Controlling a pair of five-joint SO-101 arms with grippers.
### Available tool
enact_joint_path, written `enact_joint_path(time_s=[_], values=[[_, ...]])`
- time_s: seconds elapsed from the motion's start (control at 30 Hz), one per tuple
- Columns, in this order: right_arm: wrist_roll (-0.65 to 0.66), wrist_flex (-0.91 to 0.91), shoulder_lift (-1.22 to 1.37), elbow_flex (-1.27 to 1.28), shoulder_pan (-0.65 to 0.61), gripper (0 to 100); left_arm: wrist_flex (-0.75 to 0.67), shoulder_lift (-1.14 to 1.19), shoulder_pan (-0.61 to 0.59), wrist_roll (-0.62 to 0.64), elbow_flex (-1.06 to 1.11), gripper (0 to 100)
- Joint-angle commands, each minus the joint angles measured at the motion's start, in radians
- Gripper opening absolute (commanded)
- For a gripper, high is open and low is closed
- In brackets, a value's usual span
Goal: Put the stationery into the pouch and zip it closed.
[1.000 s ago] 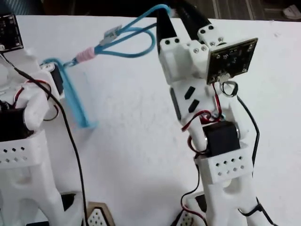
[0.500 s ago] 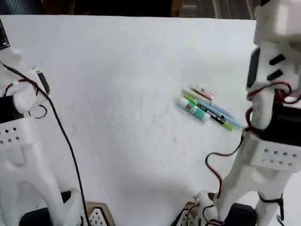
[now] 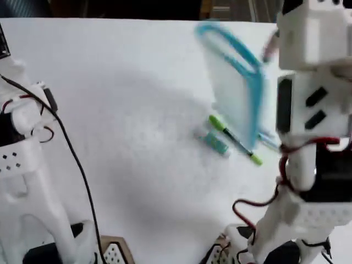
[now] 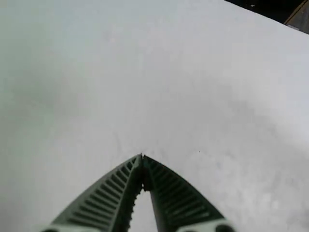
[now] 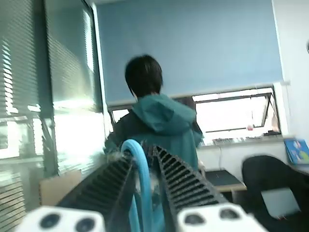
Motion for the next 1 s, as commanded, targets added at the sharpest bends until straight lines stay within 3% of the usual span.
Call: enact_joint_path(time_s=[0.0, 0.23, 0.47, 0.6, 0.83, 0.97], values=[[0.014, -0.013, 0.005, -0.087, -0.101, 1.6, 0.084, -0.002, -0.012, -0.003, -0.143, 2], [0.028, -0.008, 0.008, -0.132, -0.306, 1.6, 0.281, -0.002, -0.031, -0.026, -0.448, 2], [0.031, 0.193, 0.070, -0.127, -0.493, 1.6, 0.287, -0.170, -0.041, -0.206, -0.523, 3], [0.031, 0.344, 0.119, -0.103, -0.533, 1.6, 0.285, -0.300, -0.042, -0.247, -0.414, 3], [0.084, 0.438, 0.125, -0.103, -0.529, 1.6, 0.213, -0.372, -0.025, -0.273, -0.106, 3], [0.101, 0.484, 0.117, -0.110, -0.526, 1.6, 0.199, -0.372, 0.021, -0.272, 0.051, 14]])
